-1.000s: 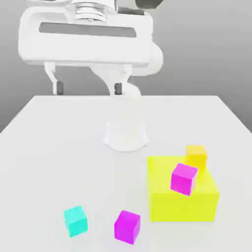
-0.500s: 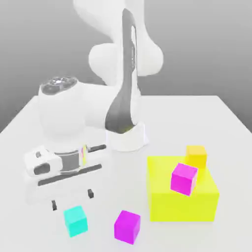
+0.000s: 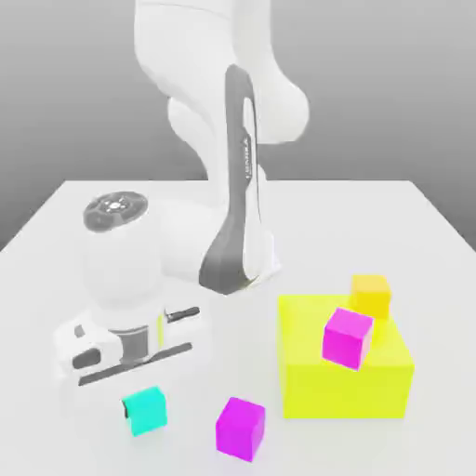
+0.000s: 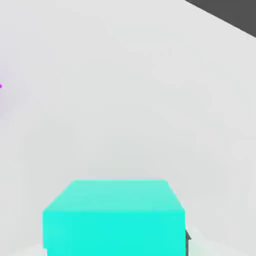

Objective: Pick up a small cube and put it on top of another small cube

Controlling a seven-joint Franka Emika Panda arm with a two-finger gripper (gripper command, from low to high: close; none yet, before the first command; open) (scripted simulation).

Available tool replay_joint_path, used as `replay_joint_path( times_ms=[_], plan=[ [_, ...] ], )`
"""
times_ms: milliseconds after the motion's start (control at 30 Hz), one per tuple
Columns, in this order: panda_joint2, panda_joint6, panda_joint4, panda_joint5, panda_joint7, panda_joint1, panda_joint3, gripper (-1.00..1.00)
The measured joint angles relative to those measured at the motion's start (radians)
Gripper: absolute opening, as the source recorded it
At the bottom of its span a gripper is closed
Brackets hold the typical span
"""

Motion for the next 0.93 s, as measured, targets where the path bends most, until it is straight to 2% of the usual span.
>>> replay_joint_path(
  times_ms=[333,633,700,833,867,933],
  plan=[
    [-0.362,-0.245,-0.111,-0.025,0.287,0.255,0.164,-1.0],
    [-0.69,-0.464,-0.213,0.001,0.539,0.425,0.405,-1.0],
    [-0.703,-0.454,-0.235,0.007,0.569,0.443,0.441,-1.0],
    [-0.598,-0.303,-0.28,0.007,0.584,0.44,0.472,-1.0],
    [-0.575,-0.273,-0.288,0.007,0.585,0.437,0.477,1.0],
    [-0.575,-0.273,-0.288,0.007,0.585,0.437,0.477,1.0]
  ],
)
